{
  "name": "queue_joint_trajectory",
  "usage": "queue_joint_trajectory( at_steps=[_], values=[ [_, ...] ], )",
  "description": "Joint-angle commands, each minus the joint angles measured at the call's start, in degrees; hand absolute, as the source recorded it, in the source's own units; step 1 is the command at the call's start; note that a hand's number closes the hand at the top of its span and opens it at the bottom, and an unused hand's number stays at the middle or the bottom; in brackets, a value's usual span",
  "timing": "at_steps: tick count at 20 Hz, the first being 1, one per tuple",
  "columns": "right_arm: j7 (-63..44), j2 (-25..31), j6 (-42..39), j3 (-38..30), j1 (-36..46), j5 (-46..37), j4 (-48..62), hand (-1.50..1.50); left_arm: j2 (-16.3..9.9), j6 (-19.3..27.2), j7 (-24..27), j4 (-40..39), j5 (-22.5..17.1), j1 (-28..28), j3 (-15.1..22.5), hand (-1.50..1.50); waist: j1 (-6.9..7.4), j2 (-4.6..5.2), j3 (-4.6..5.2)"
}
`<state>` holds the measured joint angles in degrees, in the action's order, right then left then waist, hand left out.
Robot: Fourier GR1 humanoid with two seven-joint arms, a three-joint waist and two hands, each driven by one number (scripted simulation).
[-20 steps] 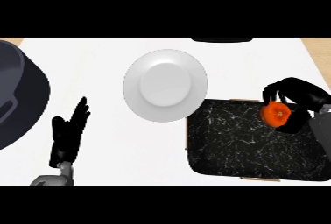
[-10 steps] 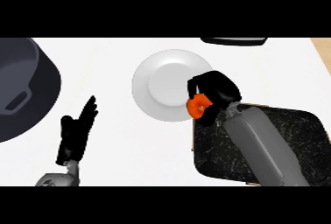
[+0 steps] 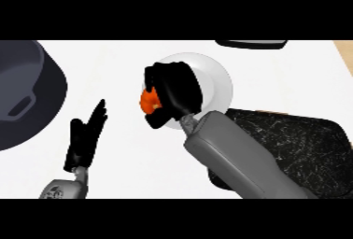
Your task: Pick the squash from the tray and place it in the plate
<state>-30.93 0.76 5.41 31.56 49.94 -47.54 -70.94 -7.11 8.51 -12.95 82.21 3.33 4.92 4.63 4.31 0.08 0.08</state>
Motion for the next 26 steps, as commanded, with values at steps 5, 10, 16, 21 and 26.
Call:
queue_joint_trajectory(
  at_steps=[5, 10, 16, 21, 26],
  values=[
    [-18.6, -0.7, 9.7, 5.5, 13.8, 6.0, 6.5, 1.5, 0.5, 1.3, -1.7, 1.7, 0.2, -1.2, -0.8, 0.0, -2.0, 0.04, -0.03],
    [-14.6, -0.8, 14.4, 4.0, 19.7, 10.2, 20.6, 1.5, 0.7, 0.8, 0.5, 1.8, 1.1, -2.9, -0.1, 0.0, -1.72, 0.34, -0.02],
    [-7.1, -0.8, 17.3, 3.6, 18.1, 12.2, 31.7, 1.5, -0.7, -0.5, 0.2, -0.1, -0.6, 0.7, -3.1, 0.0, -1.87, 0.59, -0.02],
    [2.6, -0.8, 14.6, -2.3, 18.9, 14.0, 41.6, 1.5, 0.2, -0.3, 1.1, 3.7, 0.6, -4.6, -0.8, 0.0, -2.06, 0.49, -0.06],
    [8.3, -0.8, 9.3, -4.5, 18.3, 18.3, 48.2, 1.5, 1.2, 1.5, -0.3, 1.2, 2.1, -1.4, -0.8, 0.0, -1.62, 0.85, -0.07]
  ],
)
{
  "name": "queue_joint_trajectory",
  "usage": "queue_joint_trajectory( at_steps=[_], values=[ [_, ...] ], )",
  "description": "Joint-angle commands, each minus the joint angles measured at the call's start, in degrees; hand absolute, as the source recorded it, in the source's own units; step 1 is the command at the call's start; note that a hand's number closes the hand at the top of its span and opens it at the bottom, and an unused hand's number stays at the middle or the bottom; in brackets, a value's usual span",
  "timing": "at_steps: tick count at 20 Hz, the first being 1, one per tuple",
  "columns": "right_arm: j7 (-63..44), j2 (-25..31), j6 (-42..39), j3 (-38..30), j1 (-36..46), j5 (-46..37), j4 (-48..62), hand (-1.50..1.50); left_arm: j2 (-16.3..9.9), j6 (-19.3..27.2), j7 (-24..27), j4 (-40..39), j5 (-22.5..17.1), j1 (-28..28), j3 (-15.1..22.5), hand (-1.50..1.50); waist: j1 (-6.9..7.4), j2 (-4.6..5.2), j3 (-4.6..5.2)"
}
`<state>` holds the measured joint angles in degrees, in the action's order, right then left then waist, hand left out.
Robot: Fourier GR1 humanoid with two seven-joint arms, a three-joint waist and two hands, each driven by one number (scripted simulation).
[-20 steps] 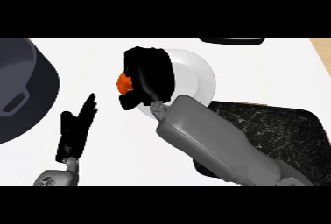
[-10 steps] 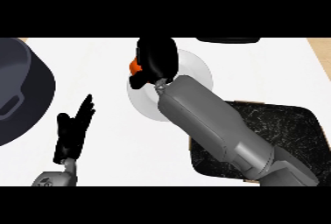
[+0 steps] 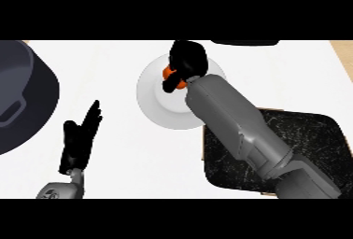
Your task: Pick the squash from the tray and place it in the plate
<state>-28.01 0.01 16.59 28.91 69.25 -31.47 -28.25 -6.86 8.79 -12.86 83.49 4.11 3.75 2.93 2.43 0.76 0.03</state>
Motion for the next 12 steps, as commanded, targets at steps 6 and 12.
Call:
queue_joint_trajectory(
  at_steps=[6, 12],
  values=[
    [8.4, 0.0, -14.3, -3.7, -0.5, 5.8, 10.1, -1.5, 1.5, 1.3, -1.6, -0.1, 1.0, 1.0, 0.7, 0.0, -0.14, -0.04, -0.02],
    [21.8, 0.0, -11.1, -7.3, -2.1, 8.6, 8.9, -1.5, 0.6, -0.7, 0.9, 0.0, -0.4, -0.9, -0.4, 0.0, -0.11, 0.0, -0.05]
  ],
)
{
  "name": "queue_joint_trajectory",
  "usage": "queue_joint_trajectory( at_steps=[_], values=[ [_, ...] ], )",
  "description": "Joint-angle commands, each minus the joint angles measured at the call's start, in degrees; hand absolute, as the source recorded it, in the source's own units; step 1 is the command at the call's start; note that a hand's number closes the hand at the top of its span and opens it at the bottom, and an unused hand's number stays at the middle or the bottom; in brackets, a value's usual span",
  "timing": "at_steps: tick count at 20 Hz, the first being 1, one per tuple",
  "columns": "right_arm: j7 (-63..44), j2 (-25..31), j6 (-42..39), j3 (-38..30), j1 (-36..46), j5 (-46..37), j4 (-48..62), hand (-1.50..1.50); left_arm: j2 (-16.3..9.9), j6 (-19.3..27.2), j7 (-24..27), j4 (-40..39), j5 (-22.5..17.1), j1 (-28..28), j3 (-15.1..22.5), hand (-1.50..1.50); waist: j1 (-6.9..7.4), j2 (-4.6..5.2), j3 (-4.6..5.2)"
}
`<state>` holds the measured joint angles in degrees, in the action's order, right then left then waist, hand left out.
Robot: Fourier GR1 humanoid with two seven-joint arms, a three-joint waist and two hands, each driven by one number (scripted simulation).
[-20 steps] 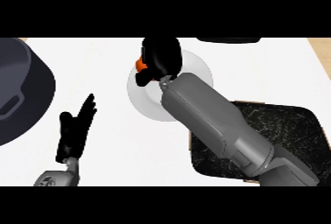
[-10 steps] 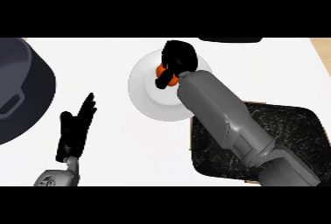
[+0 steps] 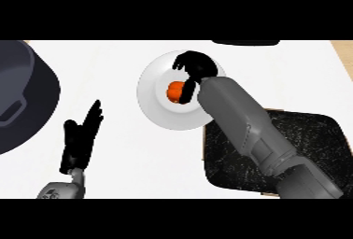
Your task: Pick the squash from the tray and place it in the plate
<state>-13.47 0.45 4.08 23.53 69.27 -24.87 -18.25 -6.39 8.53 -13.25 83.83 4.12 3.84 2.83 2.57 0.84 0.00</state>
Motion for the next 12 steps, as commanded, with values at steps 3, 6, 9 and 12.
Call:
queue_joint_trajectory(
  at_steps=[3, 6, 9, 12],
  values=[
    [13.8, 0.0, 5.4, -8.4, -3.7, 7.4, -5.1, -1.5, -0.3, 0.6, 0.4, 0.1, -0.1, -0.9, -1.2, 0.0, -1.27, -0.26, -0.09],
    [17.9, 2.0, 7.2, -16.0, -4.4, 14.2, -8.2, -1.5, -0.8, 0.2, 0.3, 1.6, 0.0, -2.5, -0.8, 0.0, -1.14, -0.36, -0.15],
    [19.8, 1.8, 5.1, -20.5, -4.7, 18.6, -8.7, -1.5, -0.3, 1.0, 0.3, -0.2, 0.7, -0.8, -1.0, 0.0, -1.54, -0.3, -0.06],
    [22.9, 2.4, 2.9, -22.8, -6.0, 20.2, -6.6, -1.5, 1.0, 0.9, 1.4, -3.2, 0.4, 0.9, -1.0, 0.0, -1.49, -0.24, -0.01]
  ],
)
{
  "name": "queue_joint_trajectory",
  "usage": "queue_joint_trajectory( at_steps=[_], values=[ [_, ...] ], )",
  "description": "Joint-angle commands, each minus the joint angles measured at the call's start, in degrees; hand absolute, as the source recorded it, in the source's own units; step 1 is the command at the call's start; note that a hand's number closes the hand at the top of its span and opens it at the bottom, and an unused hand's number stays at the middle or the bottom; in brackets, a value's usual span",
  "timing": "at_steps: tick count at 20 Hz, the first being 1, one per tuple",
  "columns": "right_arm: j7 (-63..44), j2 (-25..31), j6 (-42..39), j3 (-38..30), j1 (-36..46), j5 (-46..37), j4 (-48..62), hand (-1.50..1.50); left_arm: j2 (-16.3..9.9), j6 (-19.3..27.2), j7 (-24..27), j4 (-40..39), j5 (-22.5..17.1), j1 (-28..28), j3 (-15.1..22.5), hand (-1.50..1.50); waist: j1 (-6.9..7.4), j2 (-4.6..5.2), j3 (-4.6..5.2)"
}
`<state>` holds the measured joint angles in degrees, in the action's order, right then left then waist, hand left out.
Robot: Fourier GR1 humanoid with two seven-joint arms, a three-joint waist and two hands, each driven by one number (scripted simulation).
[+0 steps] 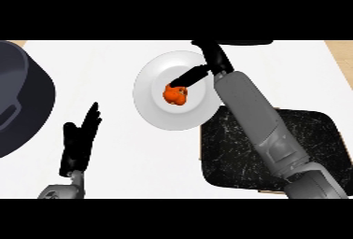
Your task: Pick the squash from the tray and place it in the plate
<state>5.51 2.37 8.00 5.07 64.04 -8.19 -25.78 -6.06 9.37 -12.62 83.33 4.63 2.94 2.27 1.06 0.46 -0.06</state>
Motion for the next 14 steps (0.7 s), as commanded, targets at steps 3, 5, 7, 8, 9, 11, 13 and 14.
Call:
queue_joint_trajectory(
  at_steps=[3, 5, 7, 8, 9, 11, 13, 14],
  values=[
    [5.0, -0.5, -4.4, -4.7, -2.2, 4.1, 0.7, -1.5, -1.8, -1.5, -0.5, 0.8, -0.6, -0.2, -1.6, 0.0, -0.02, -0.16, 0.05],
    [8.2, 0.5, -5.9, -4.2, -4.6, 3.2, 0.1, -1.5, 1.4, 0.9, 1.2, 0.7, 1.3, -1.9, 0.7, 0.0, -0.31, -0.29, 0.05],
    [8.9, -0.1, -7.0, -3.9, -7.0, 3.4, -2.7, -1.5, -0.7, -0.8, -2.1, 1.7, -0.7, 0.0, -1.7, 0.0, -0.64, -0.4, 0.05],
    [11.1, -0.5, -6.1, -4.8, -5.0, 3.1, 0.9, -1.5, -0.2, 0.0, -3.7, 3.9, 1.3, 0.0, 0.4, 0.0, -0.06, -0.2, 0.04],
    [11.9, 1.8, -9.4, -4.8, -6.1, 3.3, 0.0, -1.5, -2.4, -3.3, 2.1, -1.6, -2.6, -0.9, -4.0, 0.0, -0.28, -0.19, 0.06],
    [12.1, -1.2, -5.4, -5.1, -3.4, 2.3, 1.2, -1.5, 1.1, 0.7, 0.0, -1.8, 1.5, 2.0, -0.5, 0.0, -0.17, -0.17, 0.05],
    [12.1, 0.1, -8.1, -4.7, -6.4, 2.0, -1.2, -1.5, 0.8, -0.2, 2.0, -2.0, 0.7, 0.8, -1.4, 0.0, -0.54, -0.33, 0.06],
    [13.6, -1.2, -4.7, -5.2, -4.6, 1.1, 3.1, -1.5, 0.4, -0.5, -4.7, 6.4, 0.9, -1.7, 0.6, 0.0, 0.2, -0.22, 0.03]
  ],
)
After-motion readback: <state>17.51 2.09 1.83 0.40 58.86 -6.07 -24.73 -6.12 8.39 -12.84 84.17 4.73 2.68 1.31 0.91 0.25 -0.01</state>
